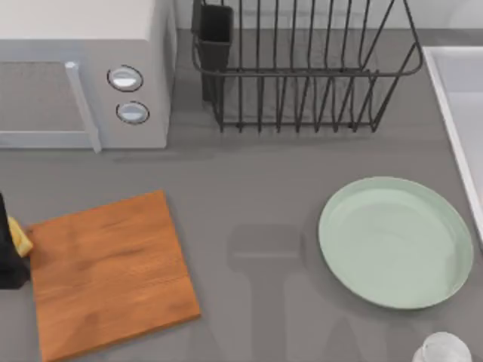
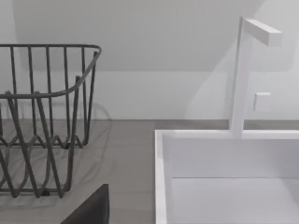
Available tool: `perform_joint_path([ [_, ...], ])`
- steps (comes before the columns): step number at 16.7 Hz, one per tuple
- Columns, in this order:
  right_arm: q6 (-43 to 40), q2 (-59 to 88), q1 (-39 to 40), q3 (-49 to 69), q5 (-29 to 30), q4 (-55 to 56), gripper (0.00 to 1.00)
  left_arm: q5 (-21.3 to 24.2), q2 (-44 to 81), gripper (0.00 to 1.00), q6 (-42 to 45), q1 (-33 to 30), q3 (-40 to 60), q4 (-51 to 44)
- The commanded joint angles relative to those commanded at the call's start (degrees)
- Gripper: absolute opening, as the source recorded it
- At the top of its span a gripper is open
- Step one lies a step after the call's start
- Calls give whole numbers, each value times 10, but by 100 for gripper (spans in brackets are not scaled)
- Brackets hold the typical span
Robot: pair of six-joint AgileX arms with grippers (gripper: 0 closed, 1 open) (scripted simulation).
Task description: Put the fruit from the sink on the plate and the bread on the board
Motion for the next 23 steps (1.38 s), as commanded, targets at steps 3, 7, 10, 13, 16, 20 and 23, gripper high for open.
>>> perform_joint_path([
  [3,0,0,0,0,0,0,100,0,0,100,0,0,0,0],
  [7,0,0,0,0,0,0,100,0,0,100,0,0,0,0],
  [10,0,0,0,0,0,0,100,0,0,100,0,0,0,0],
  [13,-1,6,-1,5,0,-4,100,0,0,100,0,0,0,0],
  [16,-10,59,-11,52,0,-36,100,0,0,100,0,0,0,0],
  [20,-34,214,-36,170,0,-119,100,0,0,100,0,0,0,0],
  [23,-56,386,-59,283,0,-198,100,0,0,100,0,0,0,0],
])
